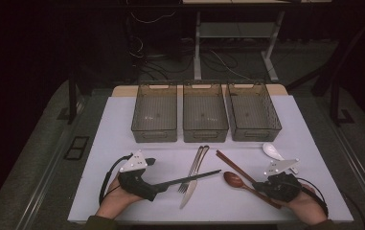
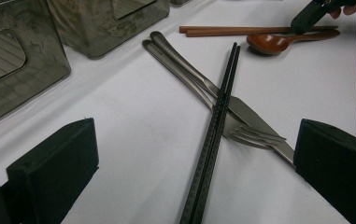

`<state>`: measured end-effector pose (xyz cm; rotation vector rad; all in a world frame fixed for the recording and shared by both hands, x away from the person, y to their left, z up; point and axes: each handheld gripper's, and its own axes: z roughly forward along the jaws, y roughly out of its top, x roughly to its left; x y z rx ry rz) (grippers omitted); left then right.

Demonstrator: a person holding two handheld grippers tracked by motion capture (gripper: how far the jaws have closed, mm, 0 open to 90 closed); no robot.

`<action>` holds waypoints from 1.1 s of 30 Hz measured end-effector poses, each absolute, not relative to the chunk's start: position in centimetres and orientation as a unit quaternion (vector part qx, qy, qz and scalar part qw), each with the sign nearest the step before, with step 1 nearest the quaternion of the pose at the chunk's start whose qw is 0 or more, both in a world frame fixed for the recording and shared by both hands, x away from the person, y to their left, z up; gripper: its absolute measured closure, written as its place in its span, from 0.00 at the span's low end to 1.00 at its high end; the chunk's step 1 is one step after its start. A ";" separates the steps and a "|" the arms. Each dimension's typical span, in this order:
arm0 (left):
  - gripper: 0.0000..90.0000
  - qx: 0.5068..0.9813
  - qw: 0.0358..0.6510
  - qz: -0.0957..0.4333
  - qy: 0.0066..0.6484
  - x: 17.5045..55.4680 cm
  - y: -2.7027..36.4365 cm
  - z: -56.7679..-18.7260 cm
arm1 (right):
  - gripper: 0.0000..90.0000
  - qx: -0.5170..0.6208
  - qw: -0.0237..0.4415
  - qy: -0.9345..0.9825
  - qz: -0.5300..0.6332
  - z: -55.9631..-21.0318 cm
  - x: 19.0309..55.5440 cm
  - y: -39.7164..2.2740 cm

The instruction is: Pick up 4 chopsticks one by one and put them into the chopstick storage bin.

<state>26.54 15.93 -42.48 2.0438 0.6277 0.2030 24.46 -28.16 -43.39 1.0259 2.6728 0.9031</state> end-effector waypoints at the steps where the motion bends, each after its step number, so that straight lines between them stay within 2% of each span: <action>1: 0.00 0.837 0.477 0.083 0.257 26.5 15.9 -42.5 | 0.99 0.341 0.072 0.888 0.300 -43.4 24.5 -28.2; 19: 0.00 0.837 0.476 0.083 0.256 26.6 16.0 -42.5 | 0.99 0.348 0.093 0.891 0.276 -43.7 25.0 -29.1; 27: 0.00 0.837 0.476 0.083 0.256 26.6 16.0 -42.5 | 0.99 0.355 0.088 0.881 0.300 -43.1 25.0 -29.7; 33: 0.00 0.838 0.475 0.082 0.256 26.6 15.9 -42.5 | 0.82 0.363 0.096 0.872 0.314 -42.5 25.5 -30.1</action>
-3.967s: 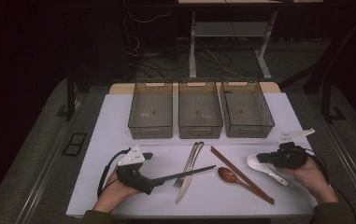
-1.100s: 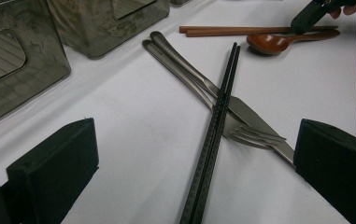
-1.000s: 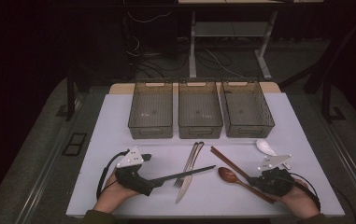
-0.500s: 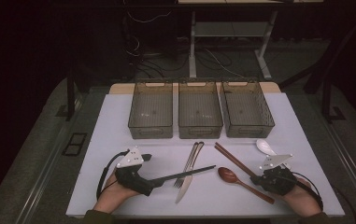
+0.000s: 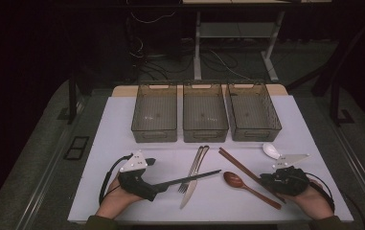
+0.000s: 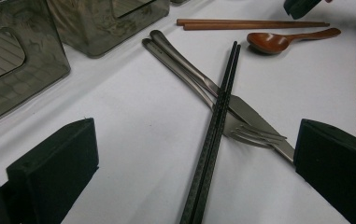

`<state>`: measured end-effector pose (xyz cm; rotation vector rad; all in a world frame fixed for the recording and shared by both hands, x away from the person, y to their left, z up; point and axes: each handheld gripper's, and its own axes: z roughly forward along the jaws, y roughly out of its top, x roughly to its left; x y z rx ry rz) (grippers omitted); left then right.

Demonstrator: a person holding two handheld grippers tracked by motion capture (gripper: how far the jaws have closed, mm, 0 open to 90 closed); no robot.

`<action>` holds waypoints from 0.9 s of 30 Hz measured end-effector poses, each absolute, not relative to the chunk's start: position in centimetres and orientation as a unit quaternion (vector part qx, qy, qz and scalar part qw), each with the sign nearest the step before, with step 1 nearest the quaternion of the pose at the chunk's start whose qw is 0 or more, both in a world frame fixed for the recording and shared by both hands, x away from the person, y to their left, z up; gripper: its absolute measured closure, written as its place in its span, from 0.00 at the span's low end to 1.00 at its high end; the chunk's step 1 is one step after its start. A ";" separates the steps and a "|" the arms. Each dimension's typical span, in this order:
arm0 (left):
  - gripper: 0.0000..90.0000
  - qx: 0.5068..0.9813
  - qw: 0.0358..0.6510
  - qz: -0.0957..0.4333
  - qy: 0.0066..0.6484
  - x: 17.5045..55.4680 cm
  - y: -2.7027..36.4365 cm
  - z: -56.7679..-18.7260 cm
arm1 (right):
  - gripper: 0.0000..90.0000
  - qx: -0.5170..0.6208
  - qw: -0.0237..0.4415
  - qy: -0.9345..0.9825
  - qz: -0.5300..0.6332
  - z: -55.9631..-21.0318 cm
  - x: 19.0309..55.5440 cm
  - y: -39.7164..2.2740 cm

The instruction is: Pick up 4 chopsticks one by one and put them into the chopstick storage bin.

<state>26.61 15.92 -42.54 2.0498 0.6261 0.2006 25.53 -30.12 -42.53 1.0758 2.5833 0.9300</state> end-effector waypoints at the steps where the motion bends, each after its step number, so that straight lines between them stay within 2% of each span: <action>1: 0.00 0.838 0.475 0.082 0.255 26.6 15.9 -42.5 | 0.78 0.364 0.094 0.871 0.315 -42.5 25.8 -30.2; 6: 0.00 0.838 0.475 0.081 0.256 26.6 15.9 -42.6 | 0.65 0.377 0.096 0.866 0.314 -42.7 27.1 -29.9; 10: 0.00 0.839 0.473 0.080 0.256 26.7 15.9 -42.6 | 0.66 0.386 0.096 0.860 0.319 -42.7 28.4 -29.5; 20: 0.00 0.841 0.471 0.080 0.255 26.6 15.9 -42.7 | 0.74 0.389 0.079 0.864 0.310 -42.8 29.3 -28.8; 27: 0.00 0.841 0.471 0.079 0.255 26.6 15.9 -42.7 | 0.84 0.383 0.073 0.871 0.299 -43.2 29.2 -28.7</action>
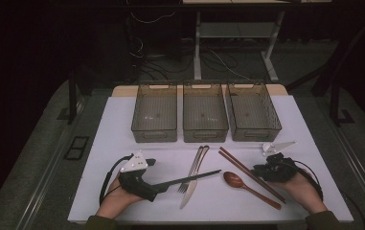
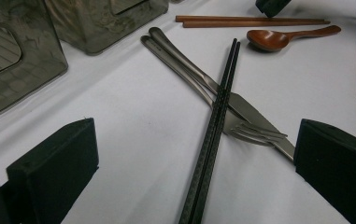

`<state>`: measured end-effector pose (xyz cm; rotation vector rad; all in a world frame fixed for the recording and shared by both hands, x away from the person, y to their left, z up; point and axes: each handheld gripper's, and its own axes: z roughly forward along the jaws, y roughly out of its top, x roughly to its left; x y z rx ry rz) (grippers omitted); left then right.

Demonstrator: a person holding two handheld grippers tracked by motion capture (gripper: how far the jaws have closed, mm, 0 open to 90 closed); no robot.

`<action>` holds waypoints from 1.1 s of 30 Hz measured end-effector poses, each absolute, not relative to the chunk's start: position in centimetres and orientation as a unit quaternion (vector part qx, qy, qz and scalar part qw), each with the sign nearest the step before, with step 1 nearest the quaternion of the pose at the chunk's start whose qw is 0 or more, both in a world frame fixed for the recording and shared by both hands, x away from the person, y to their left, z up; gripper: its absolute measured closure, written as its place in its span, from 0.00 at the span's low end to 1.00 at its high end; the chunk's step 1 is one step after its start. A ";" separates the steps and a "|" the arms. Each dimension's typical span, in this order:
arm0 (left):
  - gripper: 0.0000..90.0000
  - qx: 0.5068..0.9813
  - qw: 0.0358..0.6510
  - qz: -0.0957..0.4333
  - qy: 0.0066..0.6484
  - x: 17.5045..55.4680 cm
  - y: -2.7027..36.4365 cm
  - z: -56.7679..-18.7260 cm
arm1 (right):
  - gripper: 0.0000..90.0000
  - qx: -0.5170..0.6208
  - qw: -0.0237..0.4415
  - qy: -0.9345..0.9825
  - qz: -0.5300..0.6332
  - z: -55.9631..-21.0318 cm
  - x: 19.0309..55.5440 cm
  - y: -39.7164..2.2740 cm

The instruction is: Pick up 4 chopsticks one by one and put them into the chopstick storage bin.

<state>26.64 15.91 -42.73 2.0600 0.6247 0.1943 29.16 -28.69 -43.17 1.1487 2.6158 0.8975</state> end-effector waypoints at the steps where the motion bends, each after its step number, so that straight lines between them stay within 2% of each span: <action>1: 0.00 0.841 0.471 0.079 0.255 26.6 15.9 -42.7 | 0.85 0.380 0.074 0.873 0.297 -43.2 29.2 -28.7; 14: 0.00 0.841 0.471 0.078 0.254 26.6 15.9 -42.7 | 0.92 0.366 0.083 0.883 0.282 -43.7 29.0 -28.4; 33: 0.00 0.841 0.473 0.078 0.251 26.6 15.9 -42.7 | 0.94 0.365 0.102 0.884 0.272 -43.7 28.9 -28.3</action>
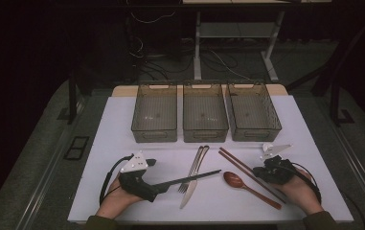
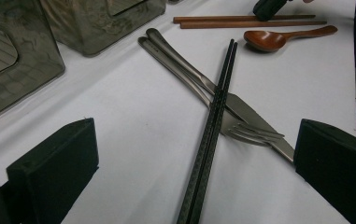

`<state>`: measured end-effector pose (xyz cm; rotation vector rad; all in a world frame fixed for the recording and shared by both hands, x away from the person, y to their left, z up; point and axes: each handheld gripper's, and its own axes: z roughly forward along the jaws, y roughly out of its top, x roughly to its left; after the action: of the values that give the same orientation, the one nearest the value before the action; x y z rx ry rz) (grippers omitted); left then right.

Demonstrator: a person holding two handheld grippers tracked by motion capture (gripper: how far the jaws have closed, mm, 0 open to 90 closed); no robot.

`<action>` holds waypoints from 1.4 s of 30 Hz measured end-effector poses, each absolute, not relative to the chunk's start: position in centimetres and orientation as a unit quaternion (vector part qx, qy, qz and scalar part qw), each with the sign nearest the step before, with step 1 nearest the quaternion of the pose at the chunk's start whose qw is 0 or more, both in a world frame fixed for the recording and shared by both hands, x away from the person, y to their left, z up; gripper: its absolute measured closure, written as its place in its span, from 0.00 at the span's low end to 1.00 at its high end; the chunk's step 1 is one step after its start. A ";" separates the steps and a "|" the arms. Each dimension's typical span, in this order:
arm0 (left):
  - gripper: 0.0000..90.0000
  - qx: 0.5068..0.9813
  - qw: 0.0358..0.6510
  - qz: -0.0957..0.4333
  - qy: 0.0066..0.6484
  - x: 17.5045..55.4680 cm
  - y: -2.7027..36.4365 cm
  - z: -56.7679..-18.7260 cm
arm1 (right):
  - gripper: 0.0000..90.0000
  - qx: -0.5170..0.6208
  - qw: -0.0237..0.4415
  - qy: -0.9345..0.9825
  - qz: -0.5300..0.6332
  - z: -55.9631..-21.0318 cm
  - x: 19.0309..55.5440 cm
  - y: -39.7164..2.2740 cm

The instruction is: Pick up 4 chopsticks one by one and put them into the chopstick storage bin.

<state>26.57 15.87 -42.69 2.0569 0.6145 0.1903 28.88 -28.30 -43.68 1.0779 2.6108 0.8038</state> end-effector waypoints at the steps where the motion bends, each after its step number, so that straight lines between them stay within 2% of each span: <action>1: 0.00 0.840 0.474 0.078 0.251 26.6 15.9 -42.7 | 0.94 0.365 0.102 0.884 0.272 -43.7 28.9 -28.4; 20: 0.00 0.838 0.478 0.078 0.250 26.5 15.8 -42.7 | 0.94 0.371 0.090 0.878 0.289 -43.9 29.1 -29.1; 42: 0.00 0.840 0.476 0.078 0.248 26.5 15.8 -42.7 | 0.94 0.382 0.086 0.843 0.367 -41.2 28.6 -32.3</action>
<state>26.52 15.80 -42.70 2.0525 0.6063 0.1909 28.61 -32.31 -41.21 1.1395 2.5136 1.0946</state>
